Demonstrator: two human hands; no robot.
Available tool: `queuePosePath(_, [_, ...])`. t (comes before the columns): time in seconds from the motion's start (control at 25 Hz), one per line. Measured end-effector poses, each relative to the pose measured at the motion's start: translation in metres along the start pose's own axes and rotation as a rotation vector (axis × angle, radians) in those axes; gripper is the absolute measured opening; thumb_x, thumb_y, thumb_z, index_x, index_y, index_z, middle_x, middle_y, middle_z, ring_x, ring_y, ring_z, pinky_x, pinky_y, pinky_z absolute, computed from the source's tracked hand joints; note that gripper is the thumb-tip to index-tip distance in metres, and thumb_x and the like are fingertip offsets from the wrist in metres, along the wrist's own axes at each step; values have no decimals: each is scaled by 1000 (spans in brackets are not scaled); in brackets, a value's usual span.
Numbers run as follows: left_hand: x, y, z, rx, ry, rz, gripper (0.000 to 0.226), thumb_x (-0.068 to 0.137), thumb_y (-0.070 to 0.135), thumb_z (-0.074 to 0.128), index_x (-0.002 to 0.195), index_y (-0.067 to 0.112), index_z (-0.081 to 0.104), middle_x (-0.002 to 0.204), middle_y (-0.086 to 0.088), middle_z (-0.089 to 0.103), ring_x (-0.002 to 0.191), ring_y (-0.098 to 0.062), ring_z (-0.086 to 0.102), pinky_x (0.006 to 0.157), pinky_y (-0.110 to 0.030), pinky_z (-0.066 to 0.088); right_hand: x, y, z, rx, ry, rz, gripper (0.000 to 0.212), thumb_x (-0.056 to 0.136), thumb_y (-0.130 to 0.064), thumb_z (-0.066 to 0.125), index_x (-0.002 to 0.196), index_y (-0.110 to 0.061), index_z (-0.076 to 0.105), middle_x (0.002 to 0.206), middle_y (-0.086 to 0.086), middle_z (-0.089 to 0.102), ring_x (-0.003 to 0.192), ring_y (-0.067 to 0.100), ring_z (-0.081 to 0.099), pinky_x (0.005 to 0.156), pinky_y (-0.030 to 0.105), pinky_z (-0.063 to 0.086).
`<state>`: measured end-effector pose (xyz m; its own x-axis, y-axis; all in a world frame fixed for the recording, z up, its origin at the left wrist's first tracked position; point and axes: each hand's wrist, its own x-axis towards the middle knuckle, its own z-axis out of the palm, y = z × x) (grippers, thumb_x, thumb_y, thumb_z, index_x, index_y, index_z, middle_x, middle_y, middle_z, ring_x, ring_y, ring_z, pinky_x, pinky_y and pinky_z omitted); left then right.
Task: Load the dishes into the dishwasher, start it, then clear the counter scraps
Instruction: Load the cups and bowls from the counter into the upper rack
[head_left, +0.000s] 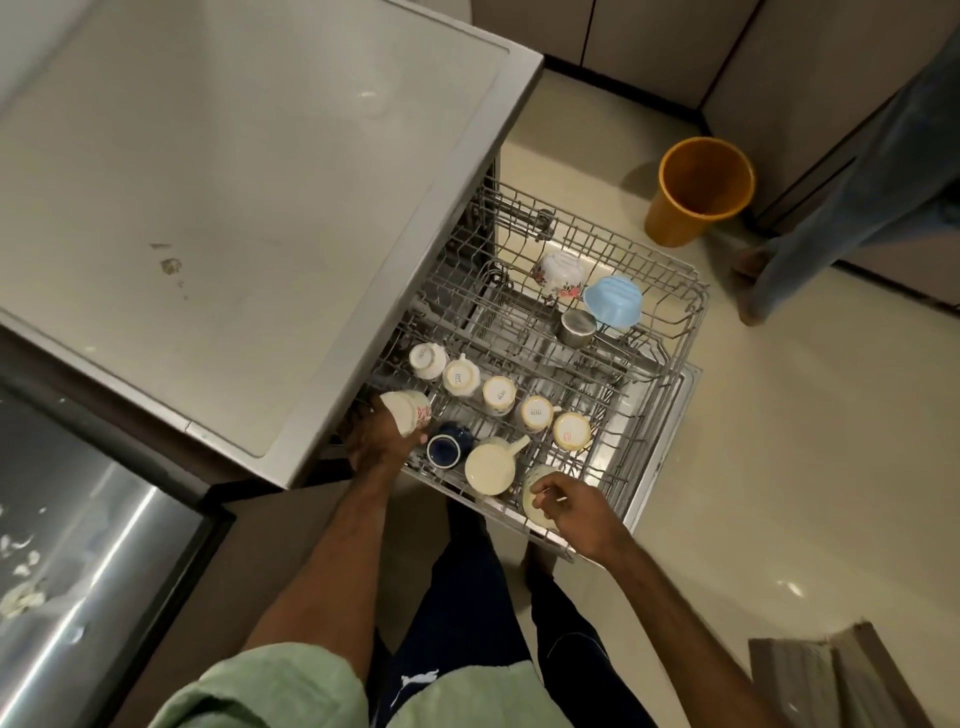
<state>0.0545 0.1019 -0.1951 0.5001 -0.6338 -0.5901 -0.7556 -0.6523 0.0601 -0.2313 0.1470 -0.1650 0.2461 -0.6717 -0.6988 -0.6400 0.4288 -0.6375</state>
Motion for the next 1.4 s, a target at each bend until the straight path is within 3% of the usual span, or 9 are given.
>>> queuePosePath(0.12, [-42,-1,-13,124,123,86,84,90,46,63,151,6,22,150,-16,37,135,-34,41,103,-48,43,-7,-21,-5,-83,-11,-38,15,98,-17,53,107,-16,66,102,2,69,94,20,63,80,28,46])
queuePosePath(0.24, [-87,-7,-25,63,198,113,57,94,35,55,143,13,35,134,-12,54,117,-31,56,86,-43,52,-9,-49,-12,-169,-19,-113,19,98,-15,54,112,-10,66,109,8,69,105,24,63,86,30,45])
queuePosePath(0.32, [-117,-18,-30,-44,183,60,45,93,33,51,135,16,42,123,-11,60,109,-31,60,85,-43,51,-8,-67,-14,-264,-41,-167,22,99,-18,54,114,-9,67,113,12,70,108,27,63,89,33,47])
queuePosePath(0.48, [-161,-39,-17,-150,161,-10,38,92,37,51,123,15,45,122,-11,58,112,-32,57,86,-44,50,-7,-88,-1,-429,-95,-258,23,99,-21,53,111,-7,66,113,15,69,107,31,62,84,32,48])
queuePosePath(0.68, [-190,-51,-18,-219,224,-24,39,95,35,51,131,20,45,127,-5,58,114,-25,55,87,-42,50,-22,-91,30,-558,-149,-325,19,91,-15,54,100,-11,71,107,10,71,102,27,64,77,26,43])
queuePosePath(0.84, [-203,-60,-20,-248,234,-12,41,96,34,52,134,20,43,129,-4,58,116,-22,55,92,-42,51,-29,-96,39,-640,-164,-349,22,93,-19,53,104,-10,70,110,11,70,106,27,63,82,29,45])
queuePosePath(1.16, [-203,-97,-25,-271,260,14,43,98,31,51,138,18,43,137,-5,54,123,-23,53,96,-42,50,-3,-149,41,-869,-133,-416,43,94,-10,60,135,-4,49,135,20,54,123,35,54,99,41,46])
queuePosePath(1.32, [-187,-94,-17,-304,273,22,45,97,28,53,140,17,42,137,-6,54,123,-23,52,98,-41,49,39,-182,55,-1035,-133,-463,52,95,-22,62,139,-3,42,140,21,48,123,38,53,100,44,47])
queuePosePath(1.4, [-174,-89,-9,-299,279,13,48,98,27,51,143,17,39,140,-5,52,125,-23,51,99,-42,49,65,-186,64,-1083,-179,-486,58,95,-19,63,146,-7,37,145,19,47,127,36,51,101,41,46])
